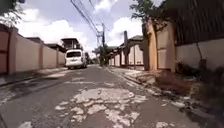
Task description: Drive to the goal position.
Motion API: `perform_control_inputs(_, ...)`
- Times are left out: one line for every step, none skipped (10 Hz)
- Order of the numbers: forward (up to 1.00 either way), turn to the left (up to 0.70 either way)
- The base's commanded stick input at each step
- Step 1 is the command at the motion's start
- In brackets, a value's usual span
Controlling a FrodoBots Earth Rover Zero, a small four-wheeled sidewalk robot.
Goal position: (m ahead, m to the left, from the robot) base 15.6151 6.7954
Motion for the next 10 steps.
perform_control_inputs(0.70,0.05)
perform_control_inputs(0.70,0.03)
perform_control_inputs(0.70,0.03)
perform_control_inputs(0.70,0.03)
perform_control_inputs(0.70,0.03)
perform_control_inputs(0.70,0.03)
perform_control_inputs(0.70,0.03)
perform_control_inputs(0.70,0.03)
perform_control_inputs(0.70,0.03)
perform_control_inputs(0.70,0.03)
